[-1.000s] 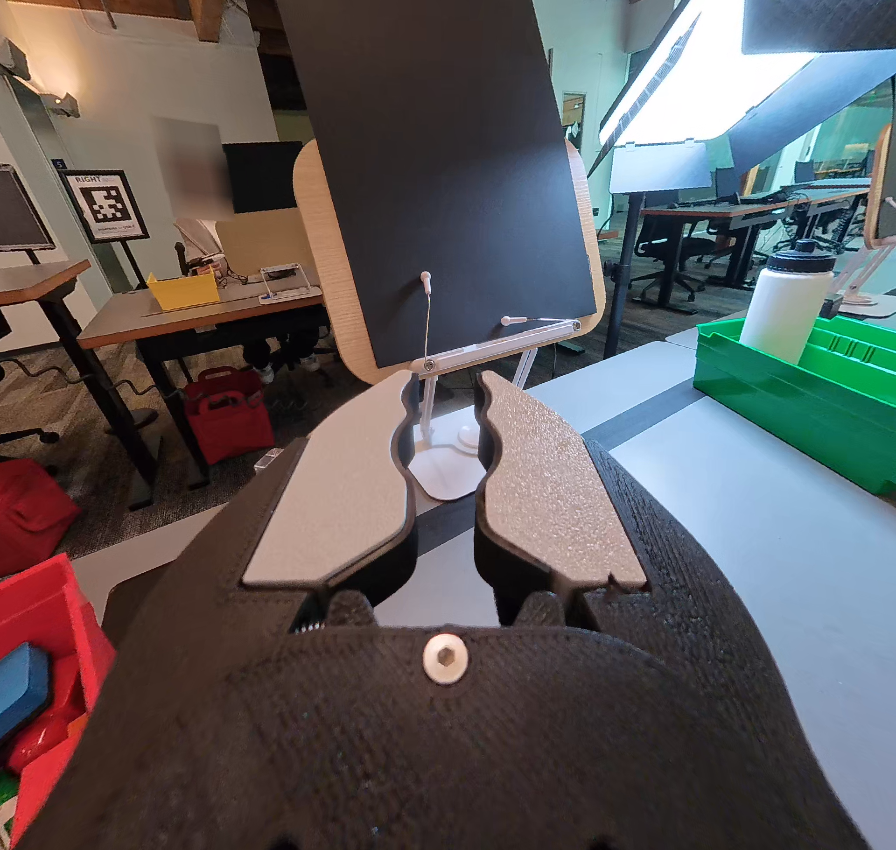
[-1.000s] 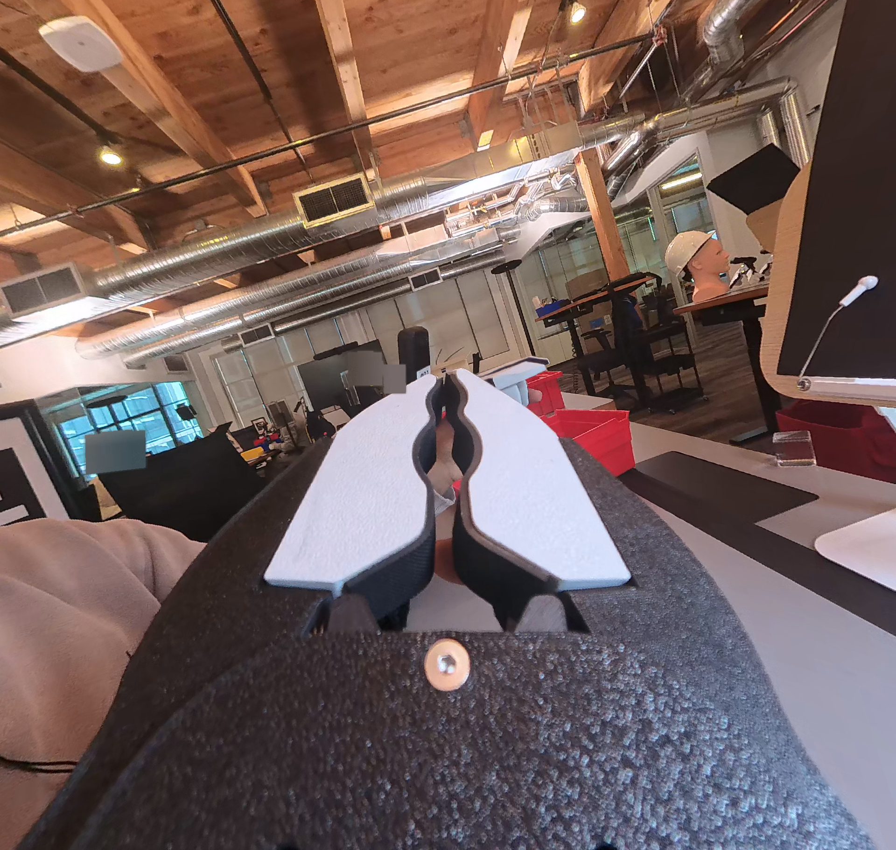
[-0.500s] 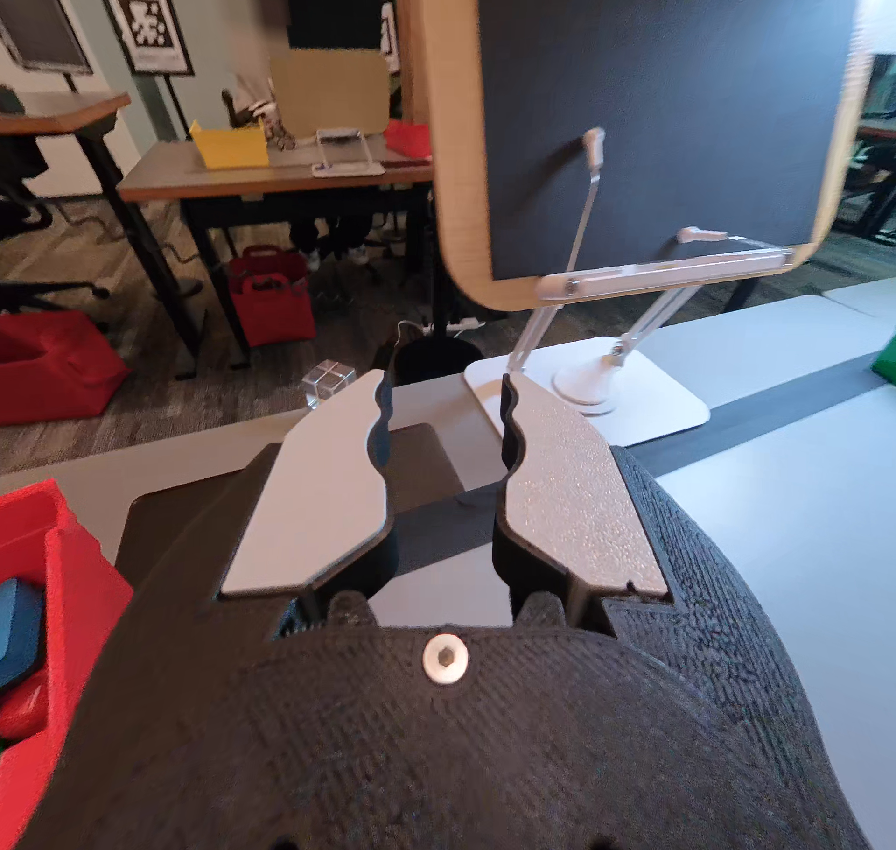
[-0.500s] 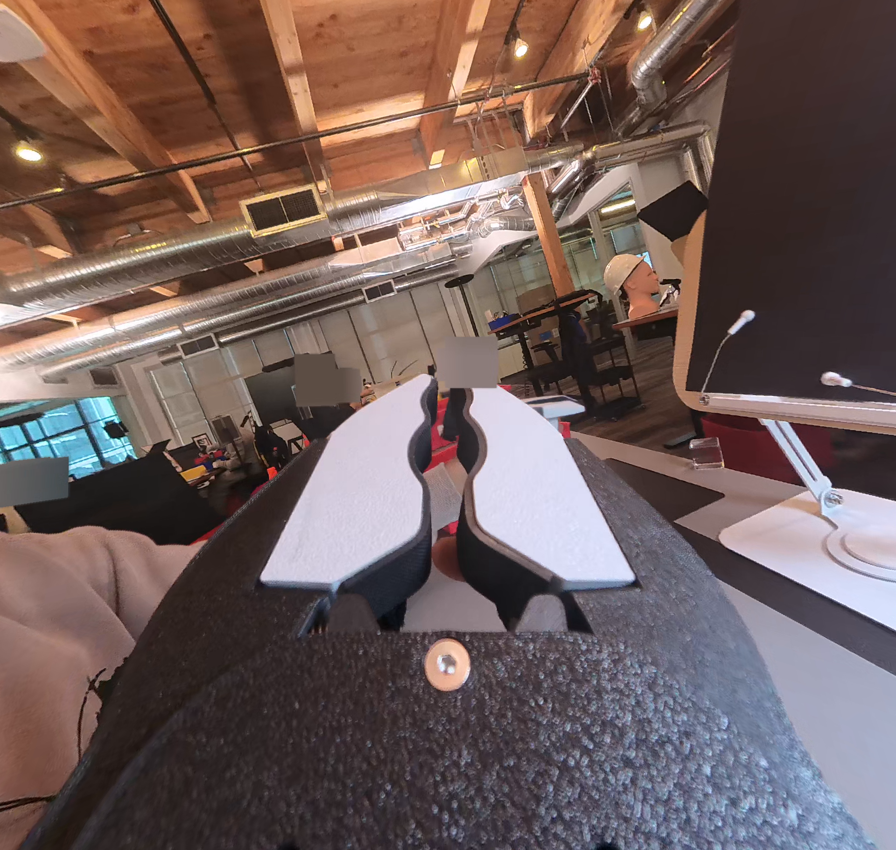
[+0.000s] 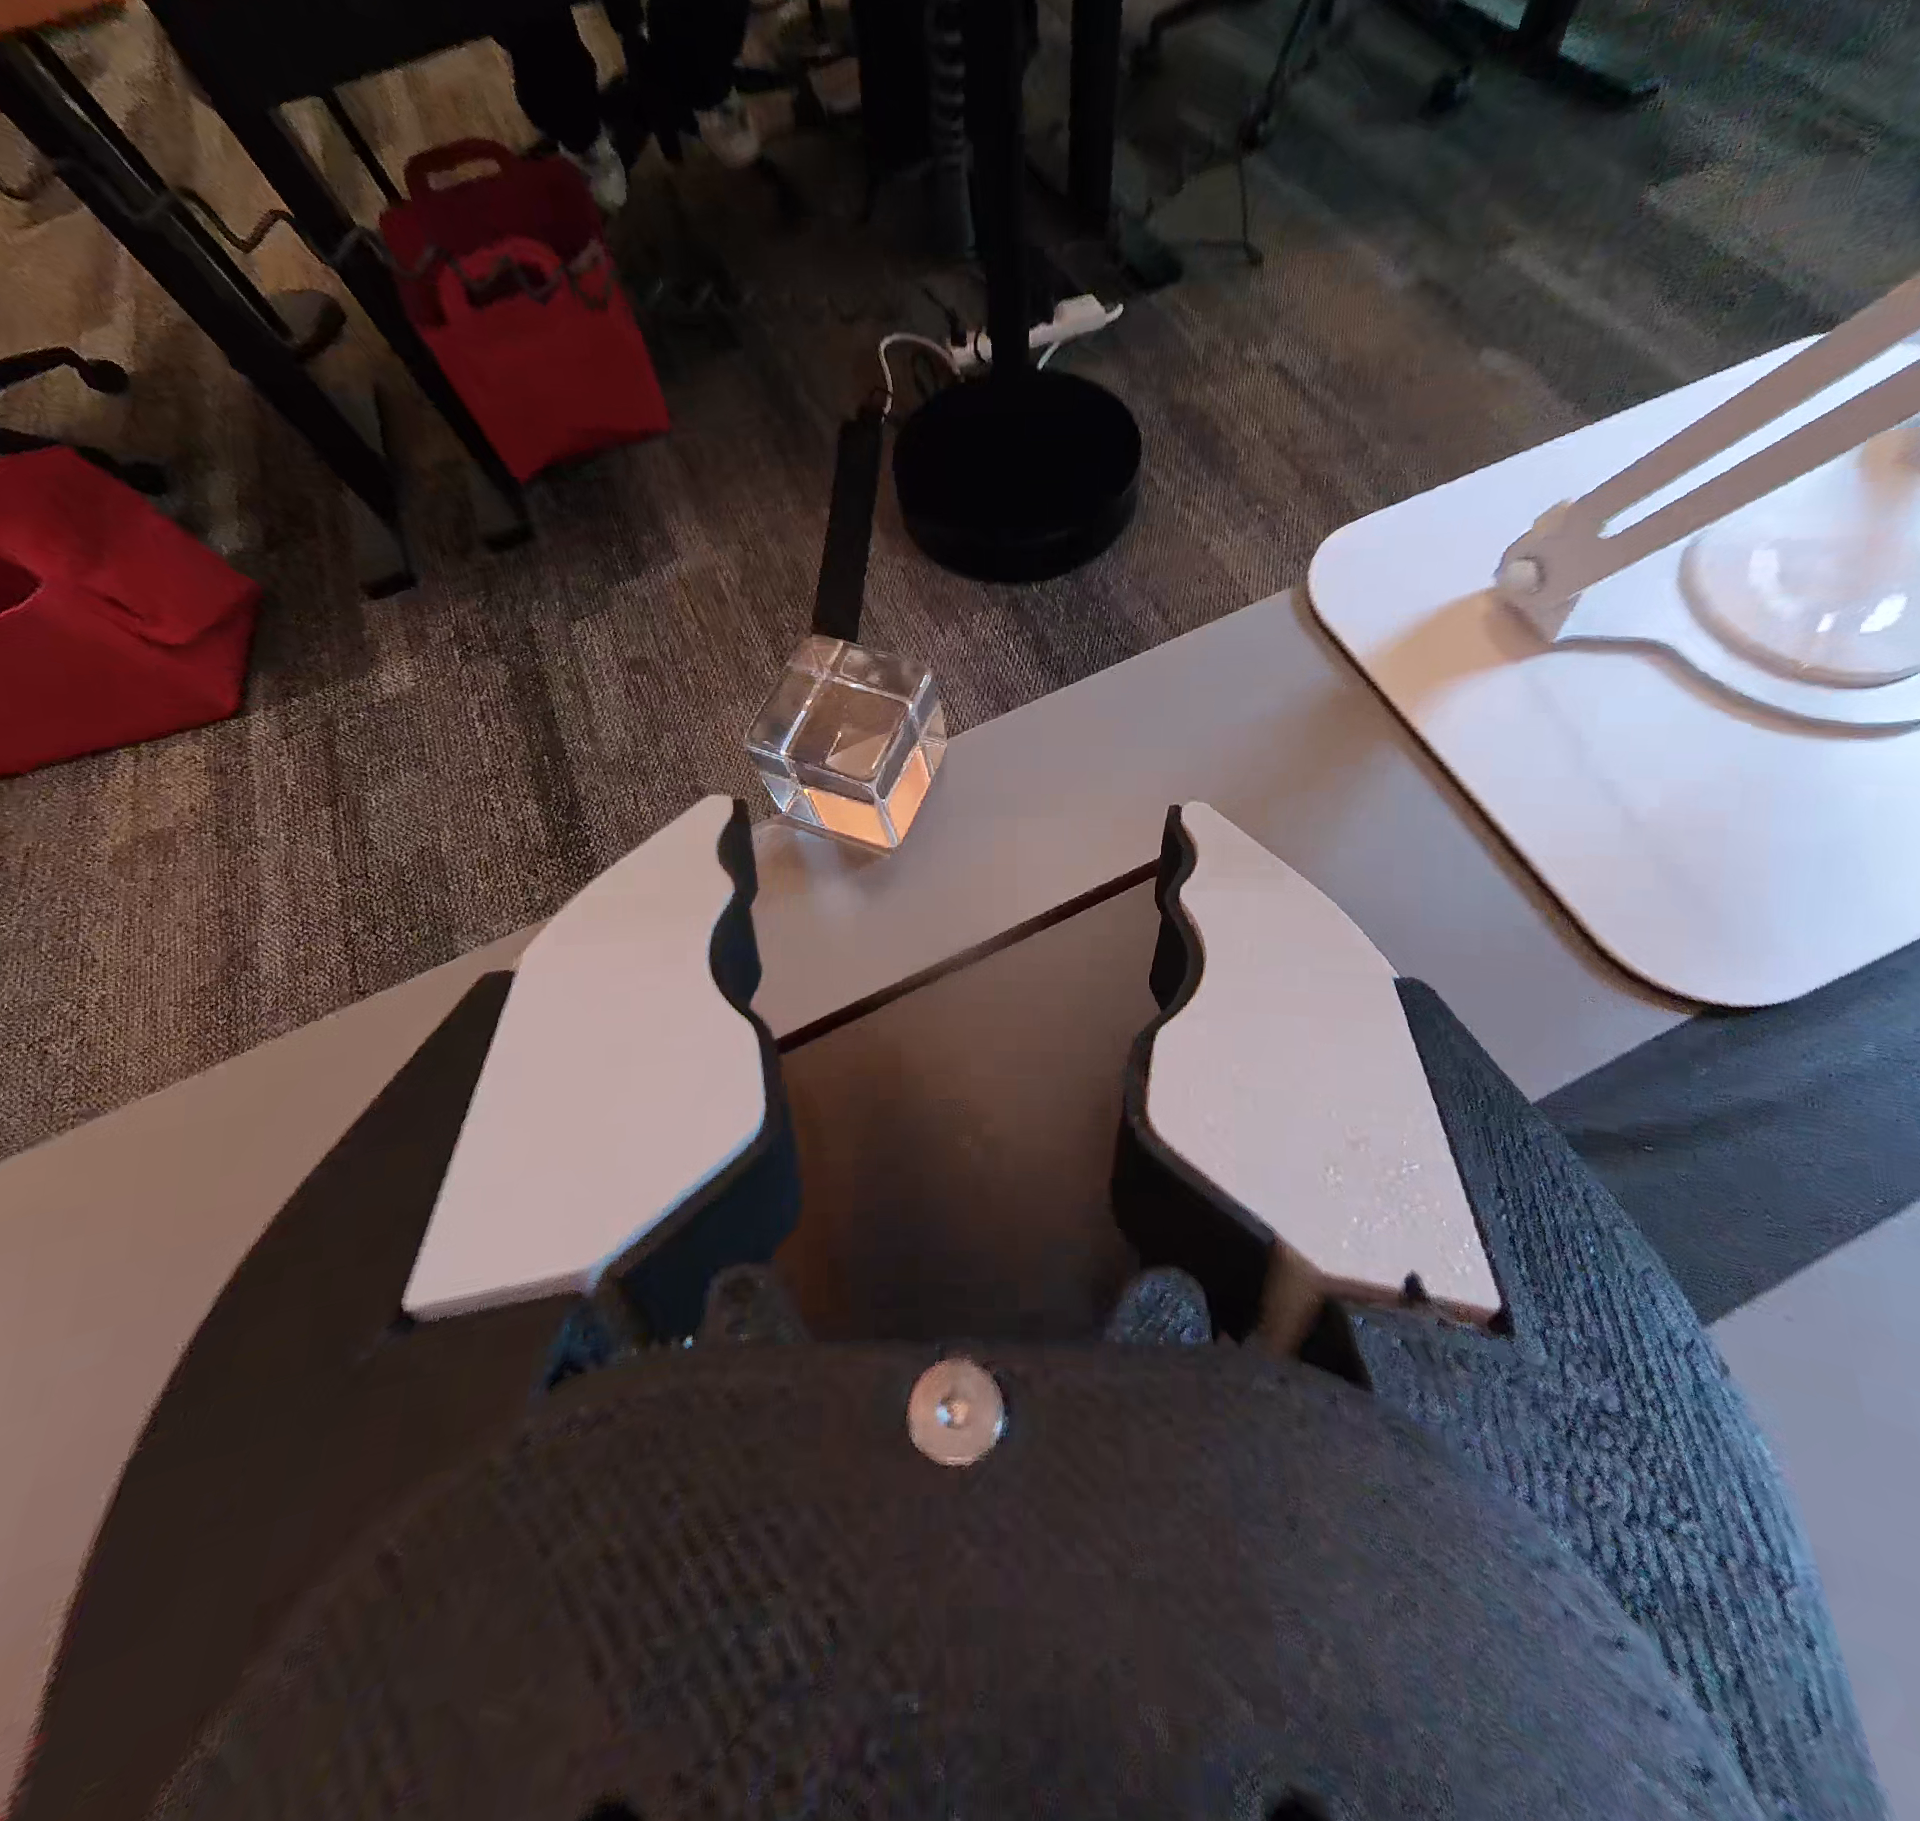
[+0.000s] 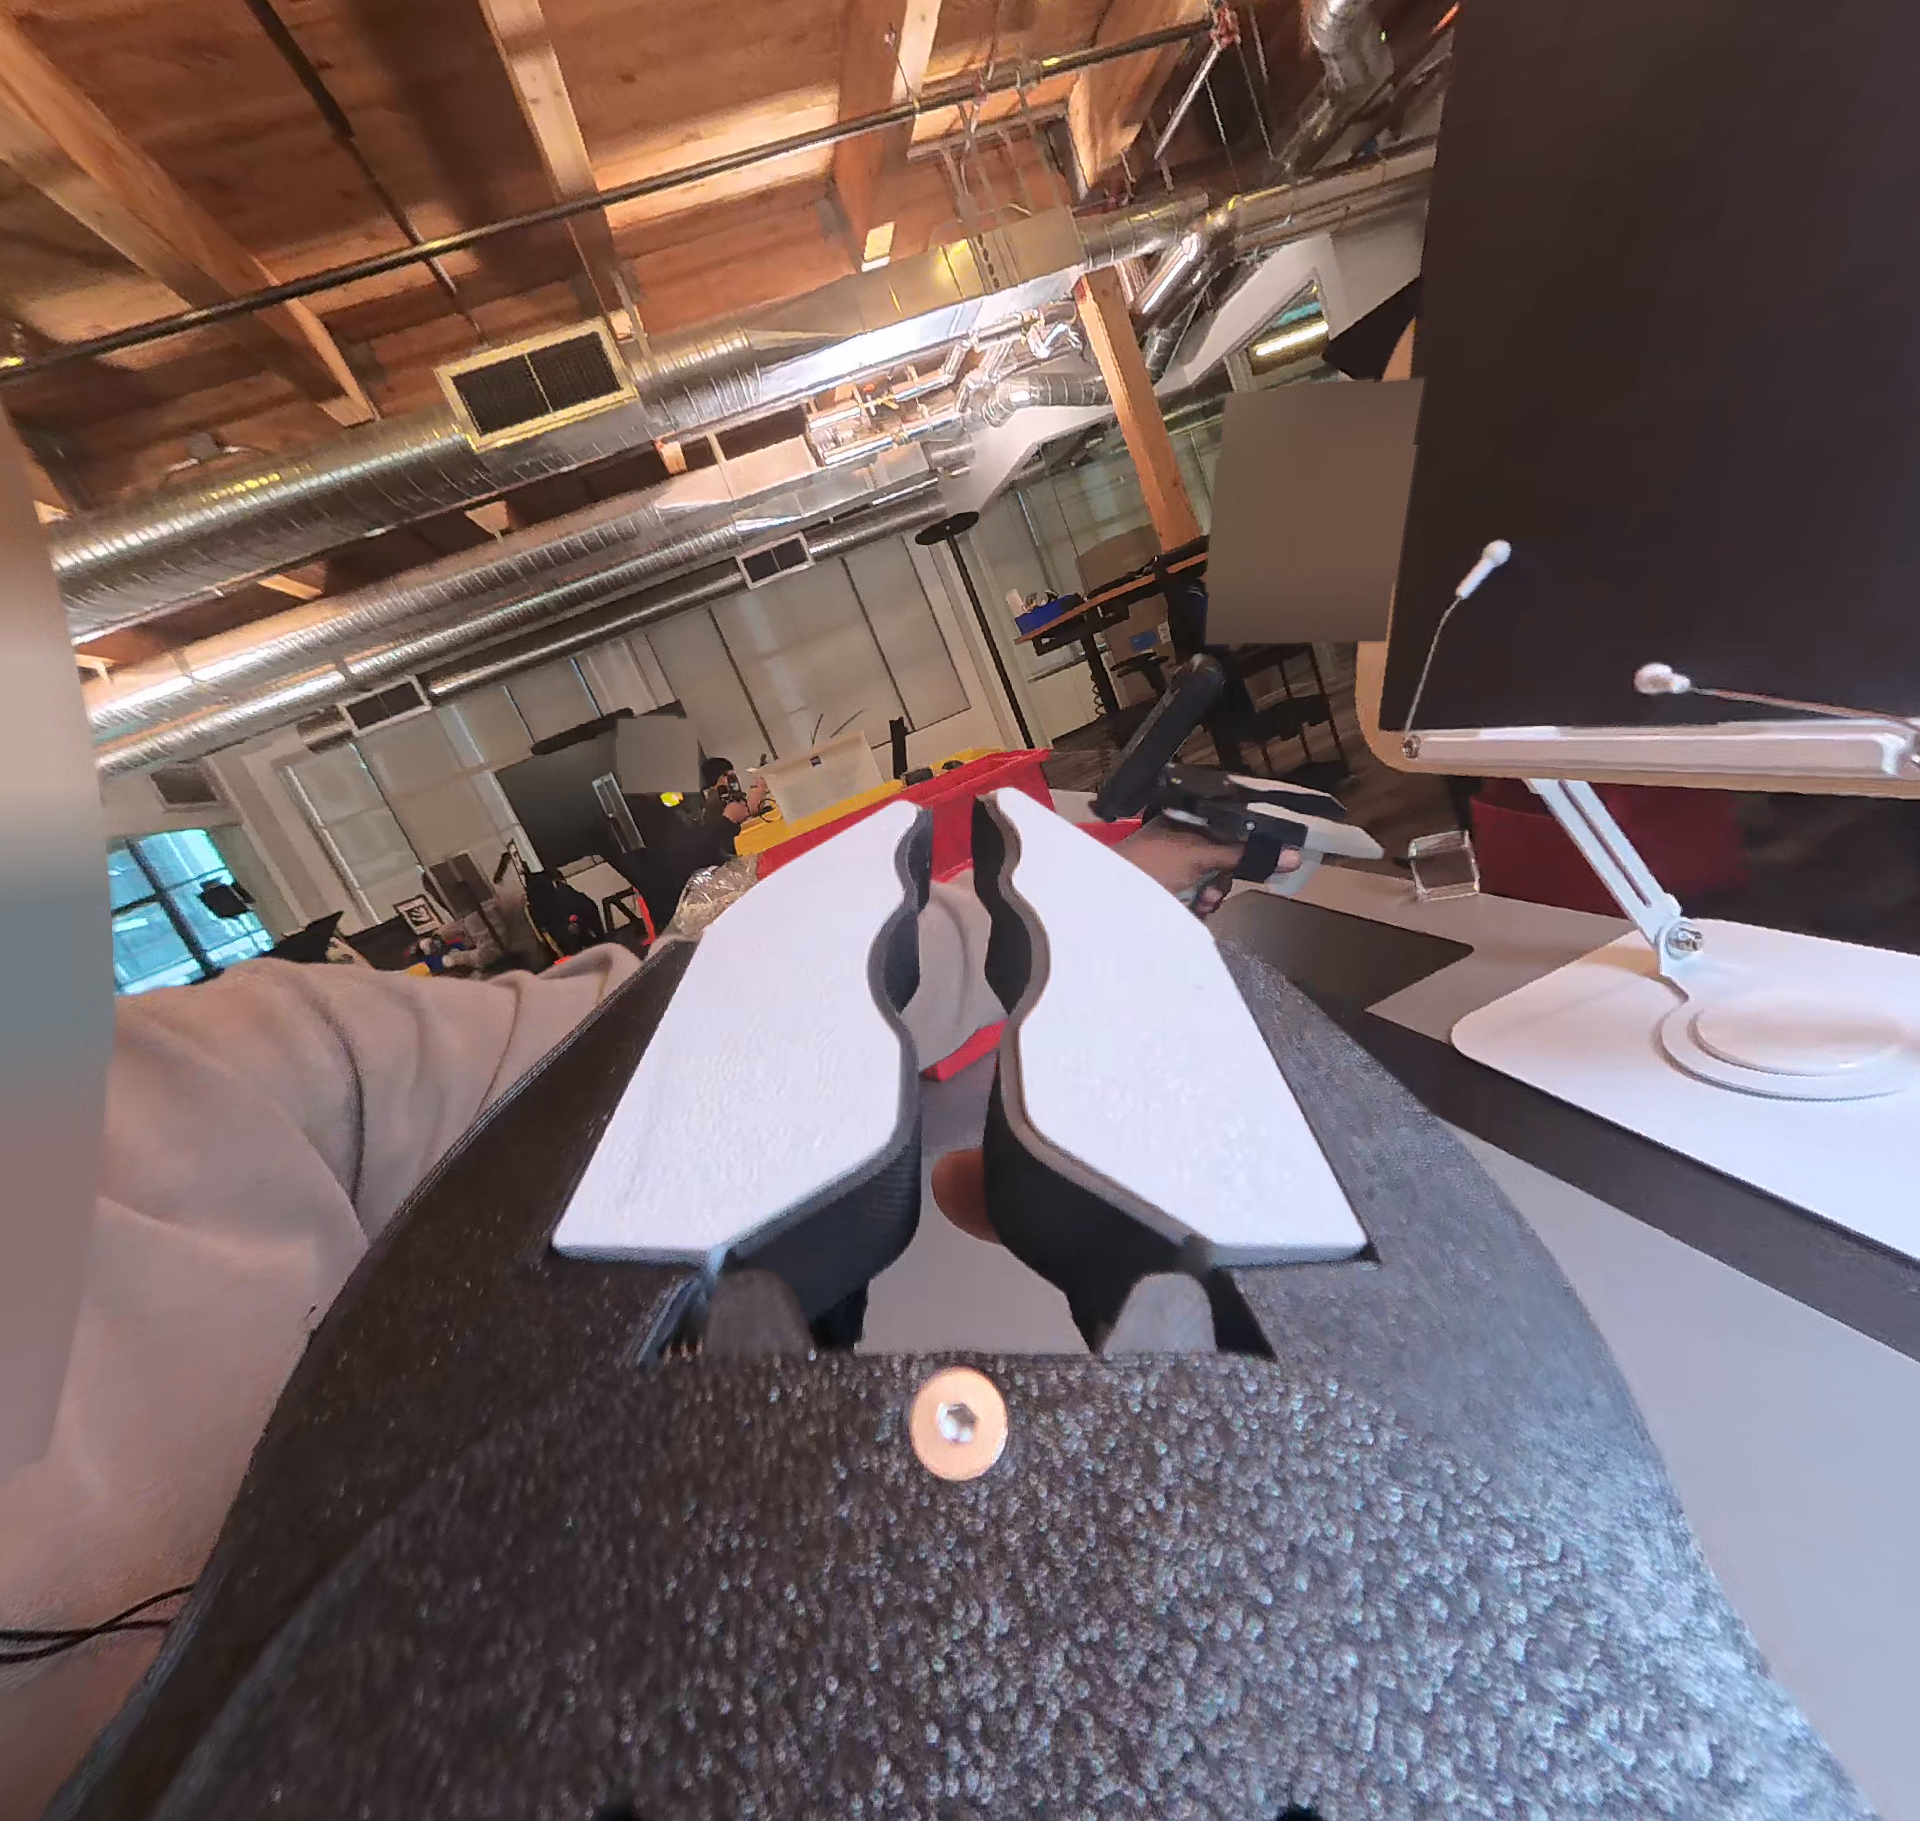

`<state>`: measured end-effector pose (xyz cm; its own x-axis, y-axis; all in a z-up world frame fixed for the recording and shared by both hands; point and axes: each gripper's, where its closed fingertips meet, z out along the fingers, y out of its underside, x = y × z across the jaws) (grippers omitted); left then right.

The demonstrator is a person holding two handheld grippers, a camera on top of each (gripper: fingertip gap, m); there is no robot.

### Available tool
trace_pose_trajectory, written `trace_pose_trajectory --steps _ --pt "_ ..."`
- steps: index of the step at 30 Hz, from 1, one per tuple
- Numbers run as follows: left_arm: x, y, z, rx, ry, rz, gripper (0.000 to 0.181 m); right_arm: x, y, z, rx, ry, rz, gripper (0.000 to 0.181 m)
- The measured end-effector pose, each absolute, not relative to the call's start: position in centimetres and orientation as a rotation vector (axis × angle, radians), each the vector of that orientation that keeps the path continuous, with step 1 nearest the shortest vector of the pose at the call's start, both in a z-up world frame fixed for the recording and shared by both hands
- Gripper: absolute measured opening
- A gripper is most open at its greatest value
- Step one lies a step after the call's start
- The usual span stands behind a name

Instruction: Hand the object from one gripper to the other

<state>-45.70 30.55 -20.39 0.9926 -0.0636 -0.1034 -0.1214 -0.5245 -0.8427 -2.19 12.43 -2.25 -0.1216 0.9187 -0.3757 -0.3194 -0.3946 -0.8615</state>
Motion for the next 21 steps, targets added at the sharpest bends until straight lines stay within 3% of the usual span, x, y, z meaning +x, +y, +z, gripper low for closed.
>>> trace_pose_trajectory --steps 14,21 --pt "-49.0 36.8 -25.8 -2.329 0.207 0.031 0.085 -5.4 11.8 -6.7 -1.275 -0.899 1.792 0.011" --pt "-48.2 35.5 -25.9 -2.394 0.286 0.159 0.05 -5.0 11.8 -7.2 -1.298 -0.887 1.795 0.012"
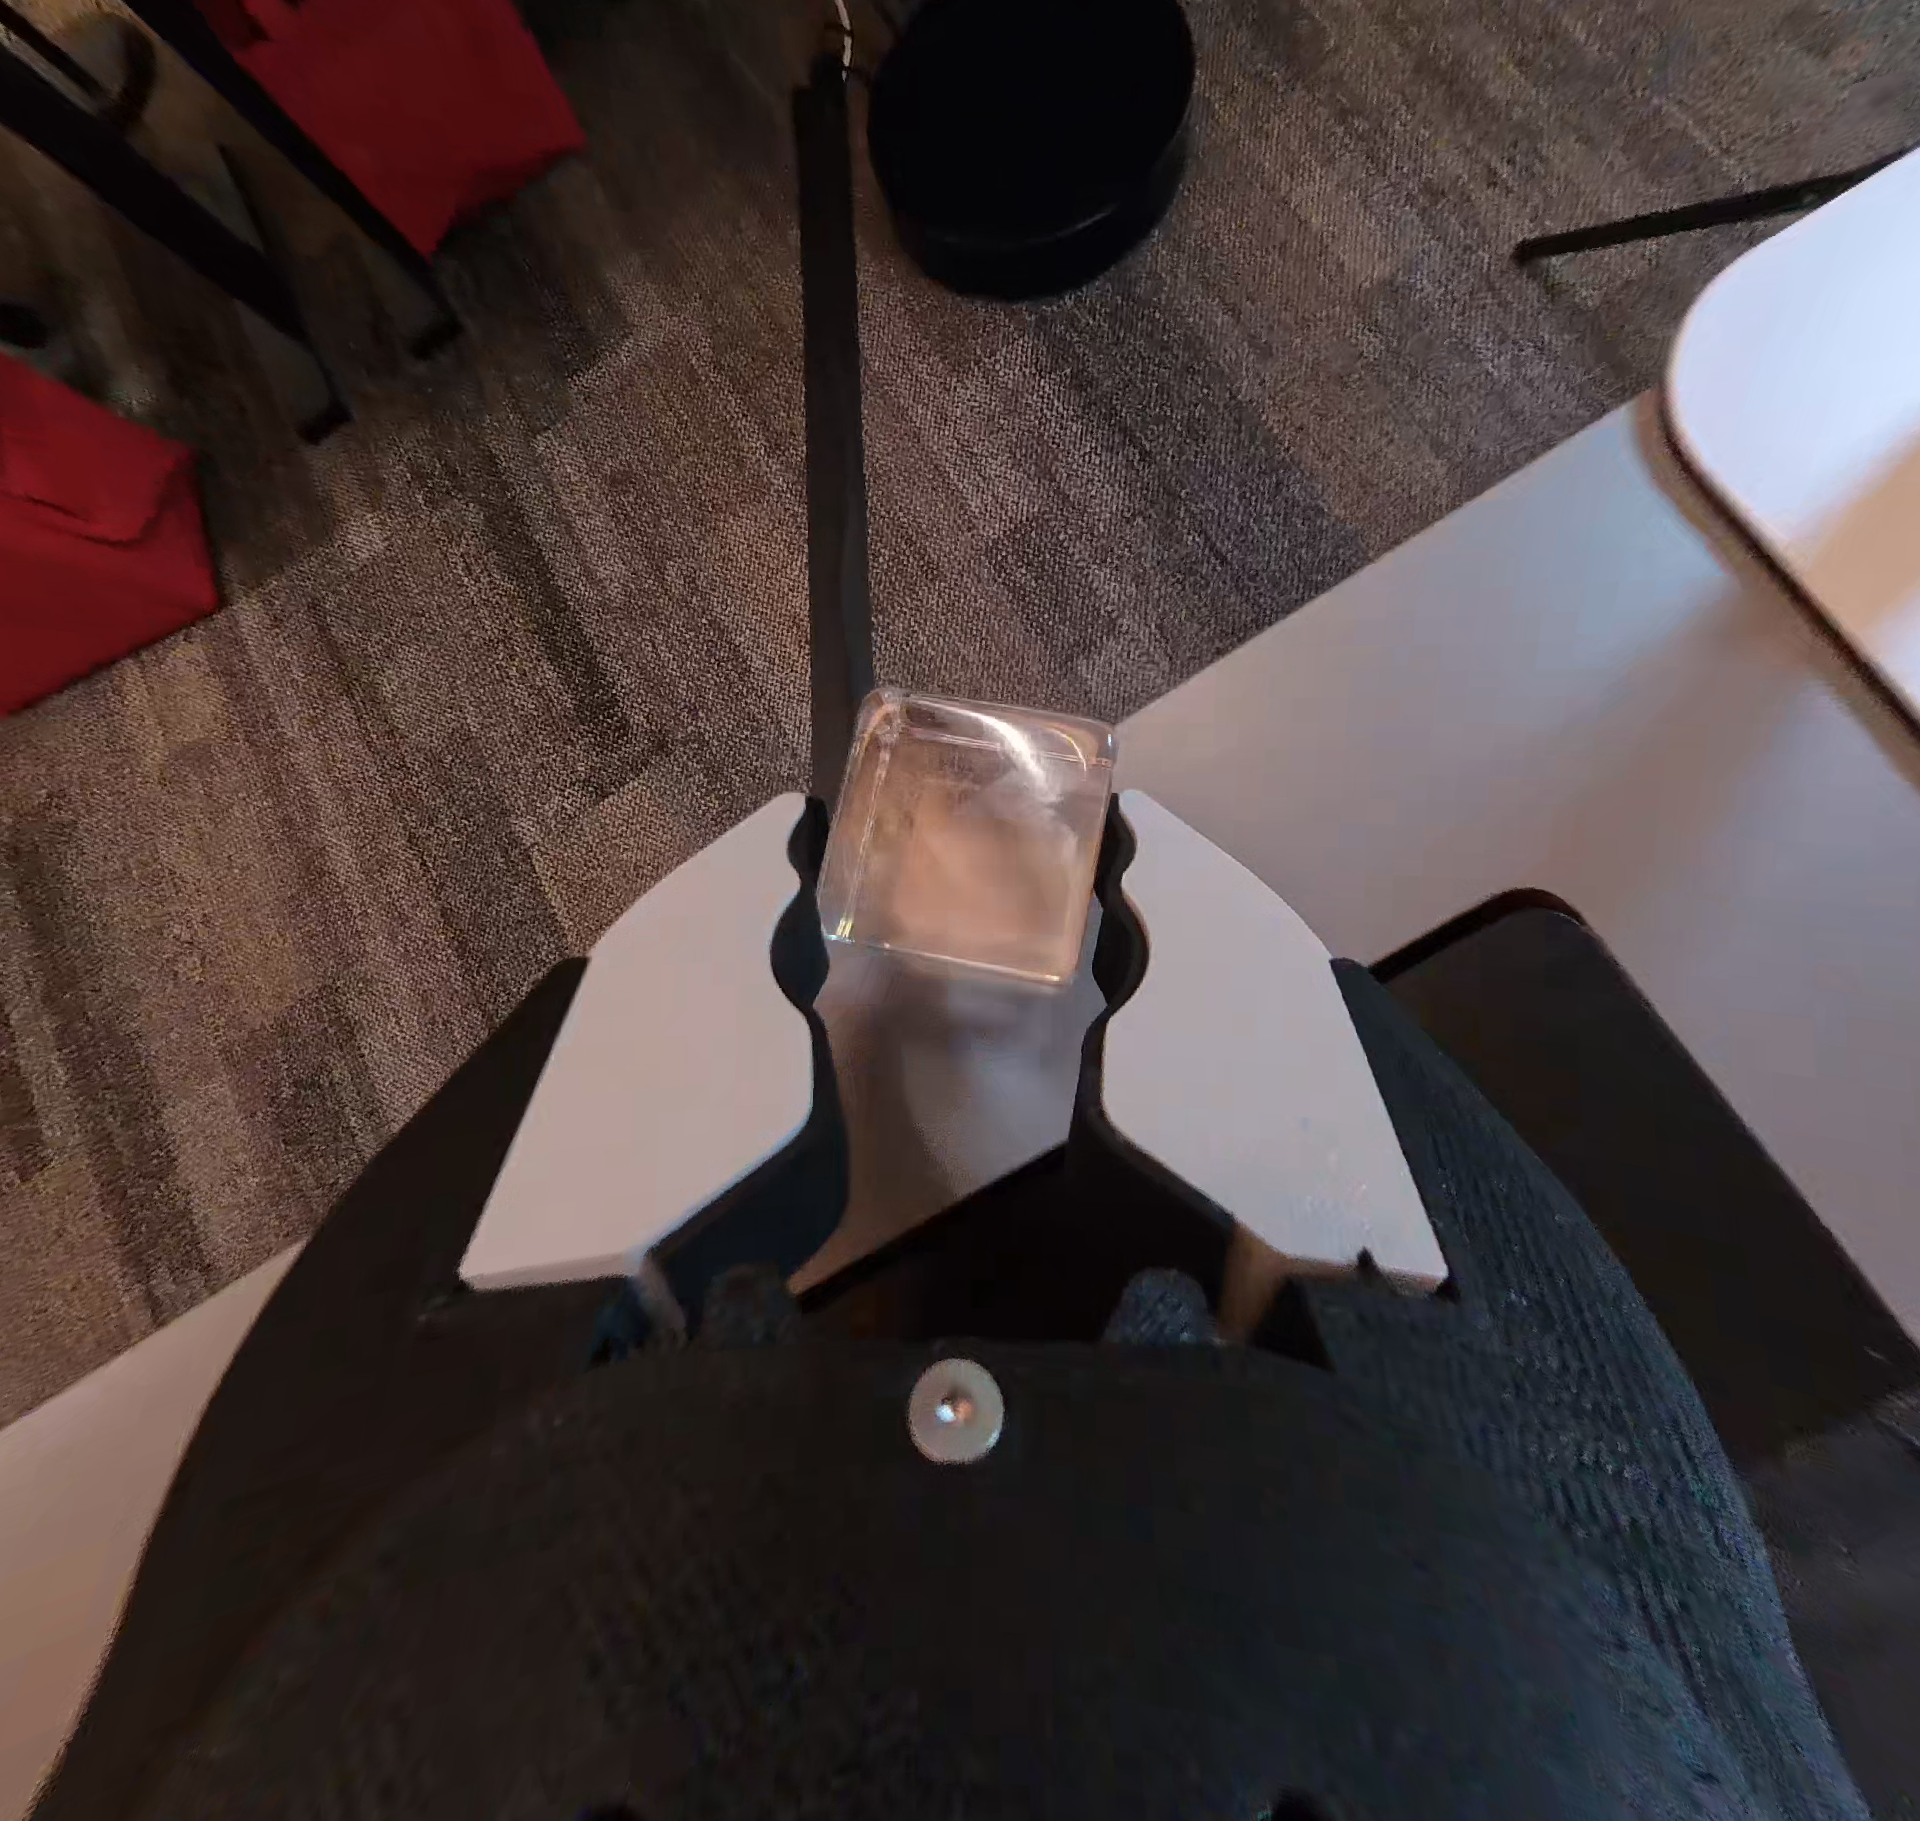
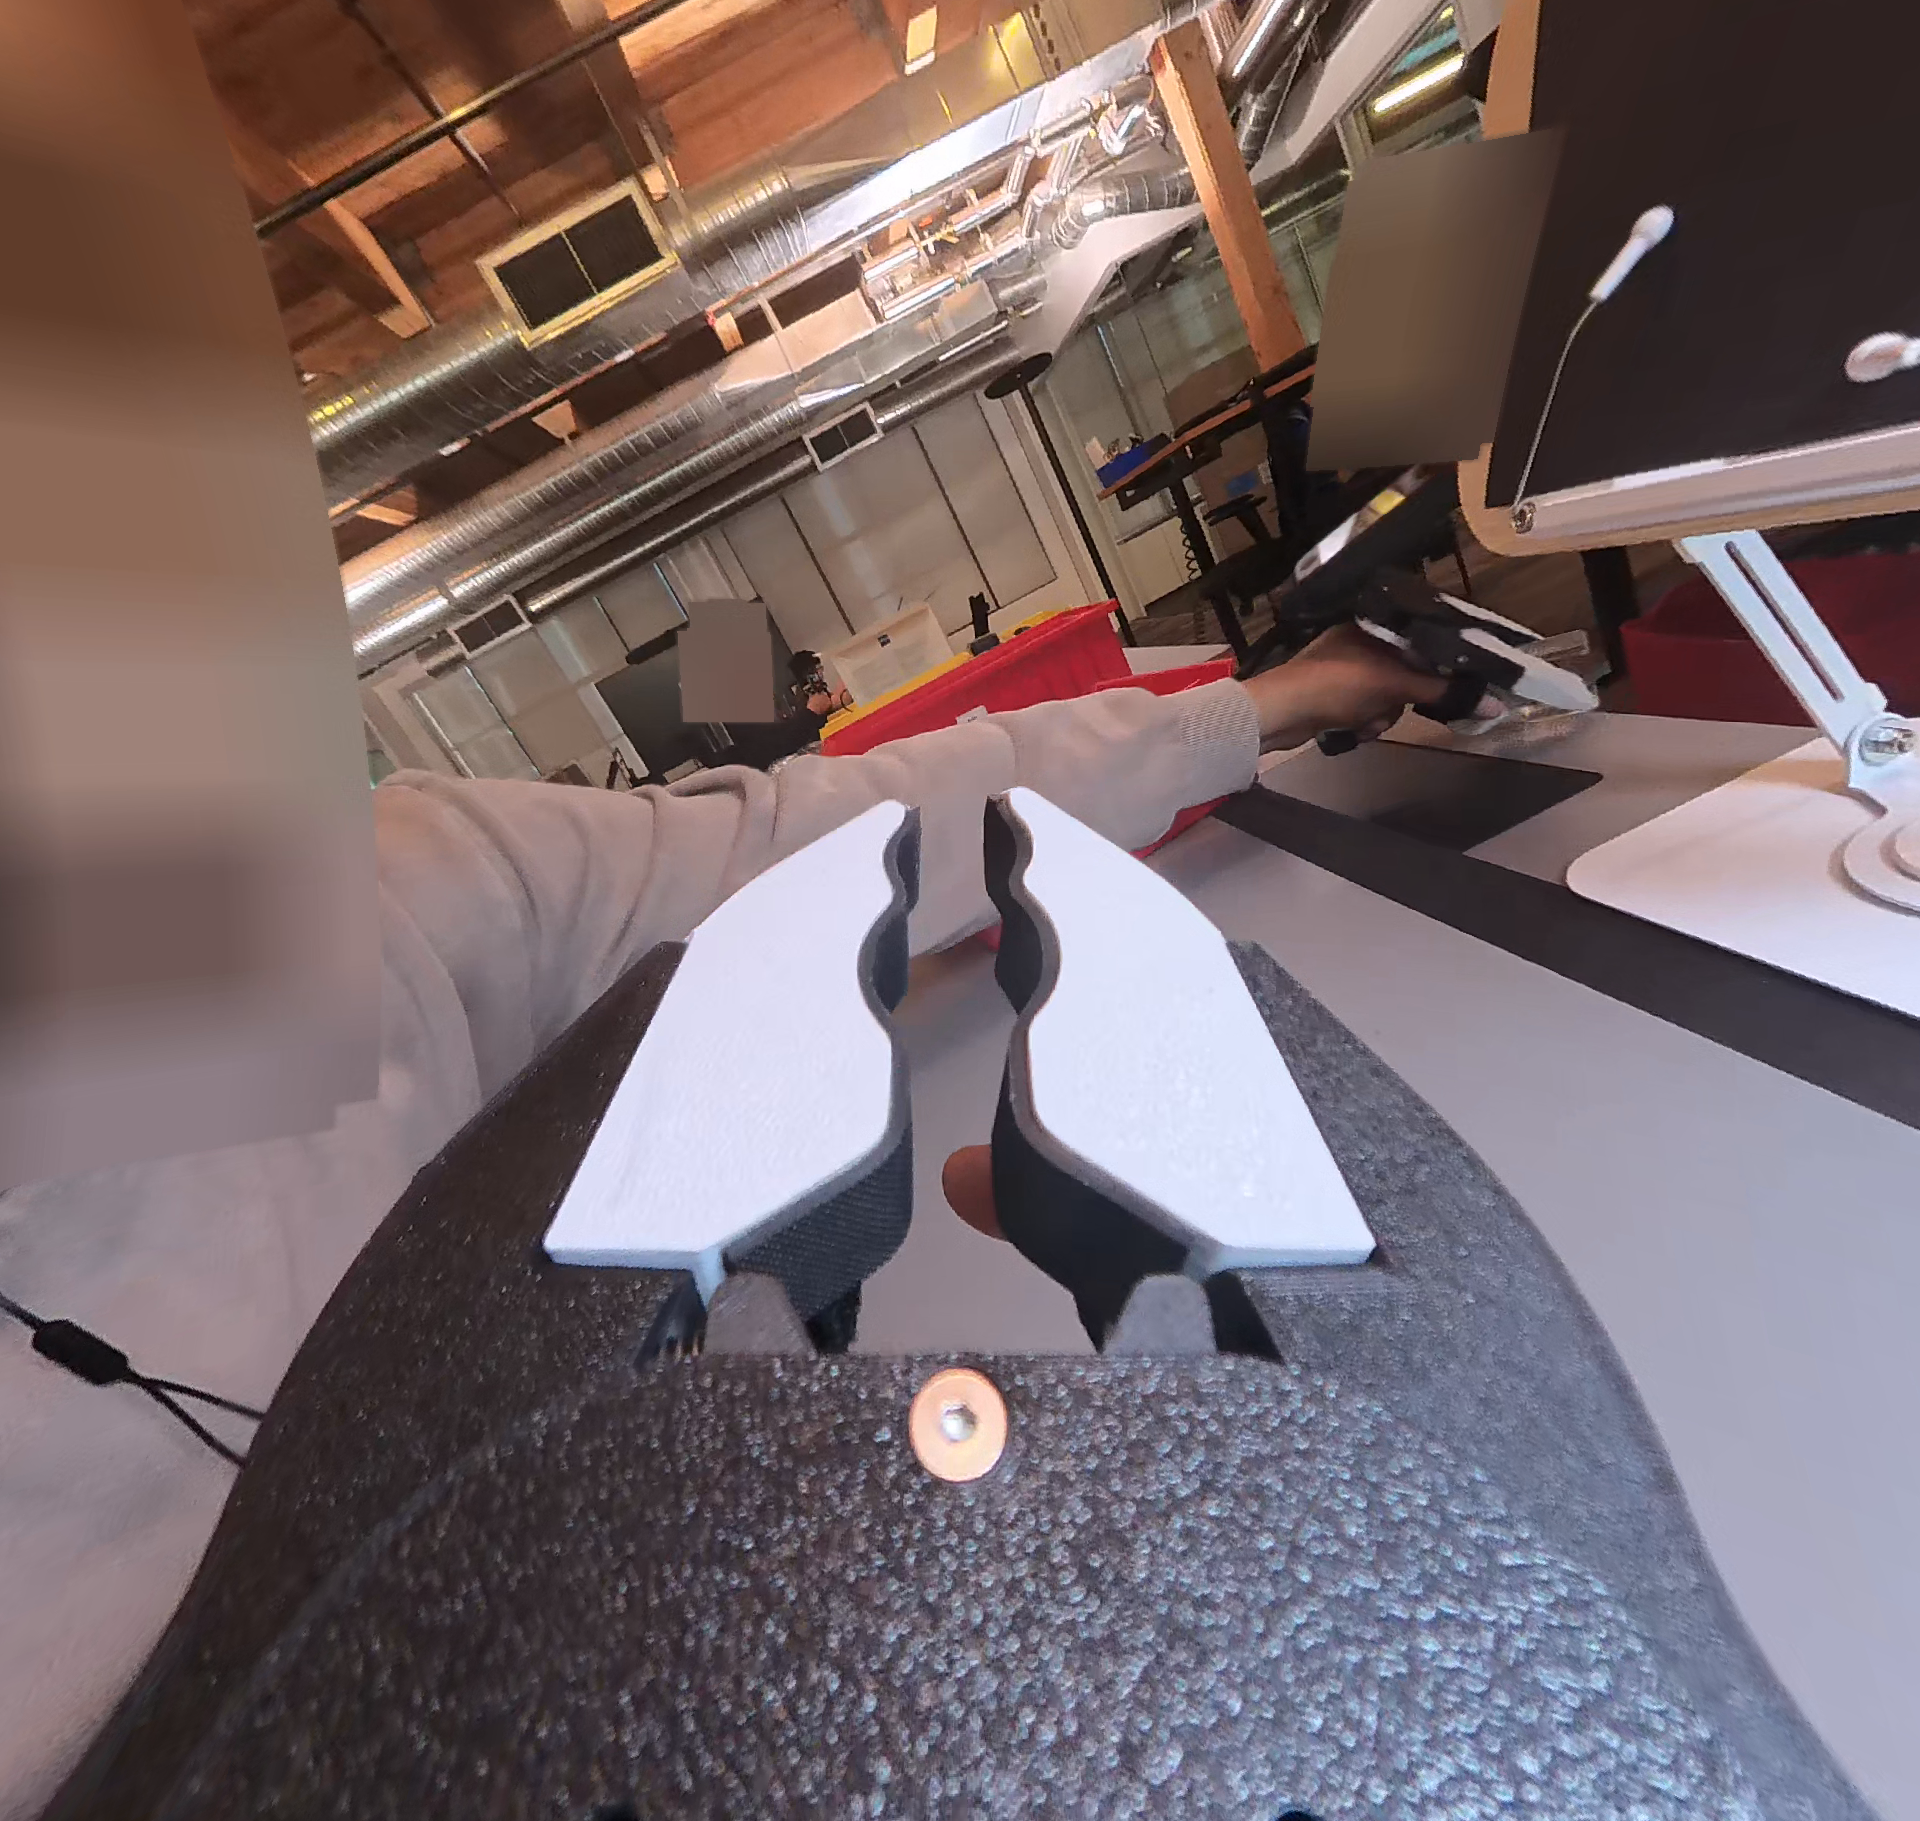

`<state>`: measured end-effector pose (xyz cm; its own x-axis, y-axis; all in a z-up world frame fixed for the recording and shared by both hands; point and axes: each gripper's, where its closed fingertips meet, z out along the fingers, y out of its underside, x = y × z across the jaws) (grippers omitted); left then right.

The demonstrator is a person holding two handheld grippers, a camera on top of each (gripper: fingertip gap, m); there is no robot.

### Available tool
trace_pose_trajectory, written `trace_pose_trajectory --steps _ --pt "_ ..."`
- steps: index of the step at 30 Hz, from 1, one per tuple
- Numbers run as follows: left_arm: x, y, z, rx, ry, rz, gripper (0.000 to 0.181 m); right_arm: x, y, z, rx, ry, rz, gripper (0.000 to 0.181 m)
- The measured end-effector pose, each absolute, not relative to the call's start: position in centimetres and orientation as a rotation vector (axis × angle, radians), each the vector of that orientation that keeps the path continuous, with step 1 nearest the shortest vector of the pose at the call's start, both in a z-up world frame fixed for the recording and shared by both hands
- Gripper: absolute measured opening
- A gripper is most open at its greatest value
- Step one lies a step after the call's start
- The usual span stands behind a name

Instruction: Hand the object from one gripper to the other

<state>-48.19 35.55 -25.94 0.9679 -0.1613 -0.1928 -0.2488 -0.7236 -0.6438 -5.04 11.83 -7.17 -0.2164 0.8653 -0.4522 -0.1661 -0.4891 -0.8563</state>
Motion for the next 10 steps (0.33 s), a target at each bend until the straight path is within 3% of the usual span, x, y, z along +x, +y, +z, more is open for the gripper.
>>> trace_pose_trajectory --steps 5,10 --pt "-46.3 31.9 -21.1 -2.268 0.218 0.076 0.05 -4.4 11.7 -6.0 -1.288 -0.926 1.623 0.012" --pt "-40.7 25.5 -12.3 -1.948 0.148 -0.172 0.049 -4.2 9.9 -4.4 -1.25 -1.042 1.391 0.019"
